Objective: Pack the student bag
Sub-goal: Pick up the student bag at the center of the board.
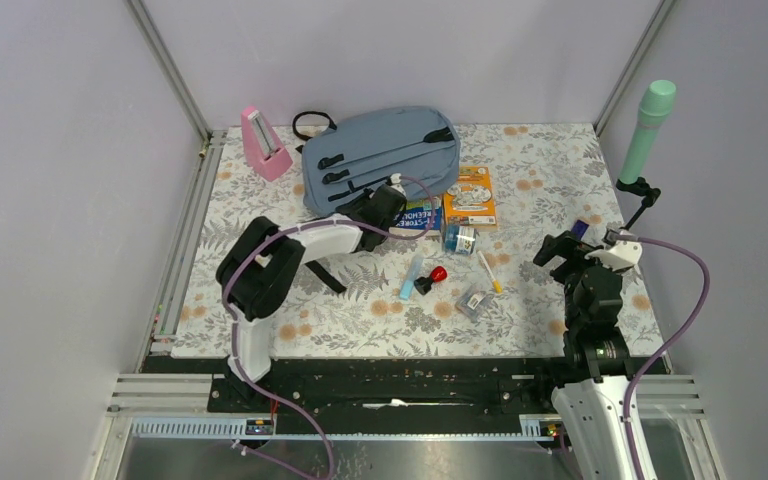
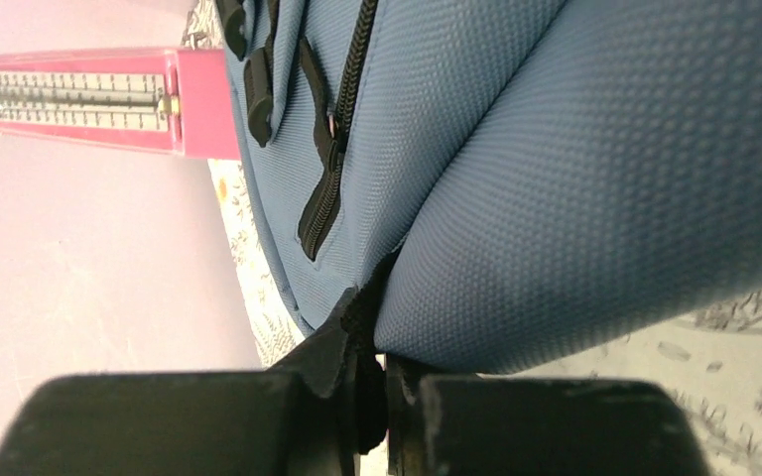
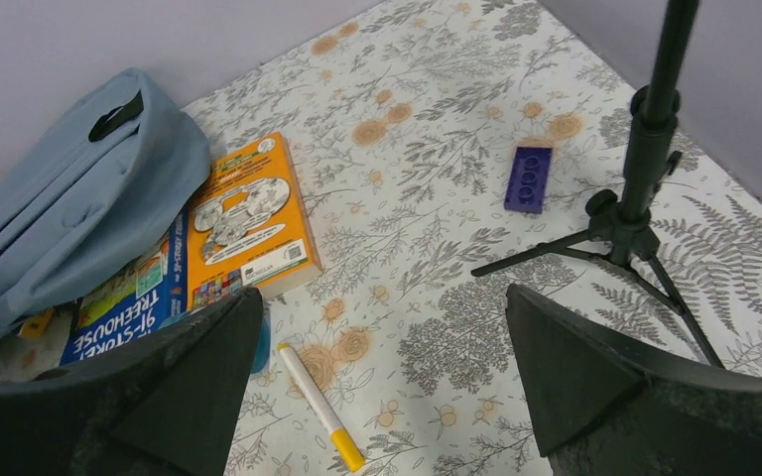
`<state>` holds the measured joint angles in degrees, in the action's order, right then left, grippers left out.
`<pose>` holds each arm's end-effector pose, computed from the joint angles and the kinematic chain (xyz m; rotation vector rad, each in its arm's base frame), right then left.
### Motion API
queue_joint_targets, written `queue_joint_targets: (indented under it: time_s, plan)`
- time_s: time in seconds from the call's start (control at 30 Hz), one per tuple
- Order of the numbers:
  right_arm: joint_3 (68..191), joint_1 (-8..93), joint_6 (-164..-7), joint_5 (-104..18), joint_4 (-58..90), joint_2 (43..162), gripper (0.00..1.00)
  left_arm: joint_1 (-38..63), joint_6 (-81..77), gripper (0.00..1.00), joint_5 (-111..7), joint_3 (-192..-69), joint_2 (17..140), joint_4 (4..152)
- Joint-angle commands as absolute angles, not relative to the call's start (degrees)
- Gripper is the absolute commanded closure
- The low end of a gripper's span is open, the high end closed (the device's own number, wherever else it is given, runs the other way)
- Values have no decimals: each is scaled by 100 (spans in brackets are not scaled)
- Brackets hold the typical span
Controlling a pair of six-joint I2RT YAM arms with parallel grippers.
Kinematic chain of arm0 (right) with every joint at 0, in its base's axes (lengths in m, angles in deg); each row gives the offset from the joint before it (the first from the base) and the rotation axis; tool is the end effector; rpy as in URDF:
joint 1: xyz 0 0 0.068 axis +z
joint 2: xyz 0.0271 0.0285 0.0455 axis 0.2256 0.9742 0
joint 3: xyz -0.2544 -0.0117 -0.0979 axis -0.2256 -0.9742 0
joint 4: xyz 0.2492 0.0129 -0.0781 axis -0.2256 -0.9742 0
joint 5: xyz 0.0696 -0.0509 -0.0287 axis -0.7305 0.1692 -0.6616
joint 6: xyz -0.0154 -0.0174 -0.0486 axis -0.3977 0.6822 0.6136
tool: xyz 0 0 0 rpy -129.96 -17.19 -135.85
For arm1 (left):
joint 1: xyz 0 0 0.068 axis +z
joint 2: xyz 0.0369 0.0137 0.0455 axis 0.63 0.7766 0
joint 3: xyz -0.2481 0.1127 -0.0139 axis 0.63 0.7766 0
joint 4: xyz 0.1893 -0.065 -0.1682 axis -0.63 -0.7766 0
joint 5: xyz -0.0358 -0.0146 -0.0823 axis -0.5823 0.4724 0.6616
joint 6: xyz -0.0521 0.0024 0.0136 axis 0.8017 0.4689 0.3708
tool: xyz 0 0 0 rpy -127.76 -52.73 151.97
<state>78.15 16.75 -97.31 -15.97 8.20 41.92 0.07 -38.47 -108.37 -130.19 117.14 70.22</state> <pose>0.1196 -0.0039 0.2755 0.4589 1.5737 0.0214 0.3387 -0.2401 0.1602 0.8424 2.0544 0.8651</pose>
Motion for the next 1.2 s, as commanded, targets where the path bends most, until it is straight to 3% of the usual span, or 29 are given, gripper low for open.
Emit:
queue_joint_targets:
  time_s: [0.0, 0.33, 0.7, 1.17]
  plan:
    - [8059, 1673, -9583, -2252, 1071, 4340, 0, 10, -3216, 100, -10800, -13317, 10937, 5976]
    - [8379, 1673, -9604, -3756, 1210, 5307, 0, -302, -2023, 100, -9871, -13226, 10149, 3888]
    - [8785, 1684, -11297, -5059, 1447, 6590, 0, -802, -1372, 100, -9334, -12509, 9585, 3297]
    - [9692, 2830, -12376, -4509, 2604, 8865, 0, -1631, -1213, 100, -9343, -12483, 10047, 3097]
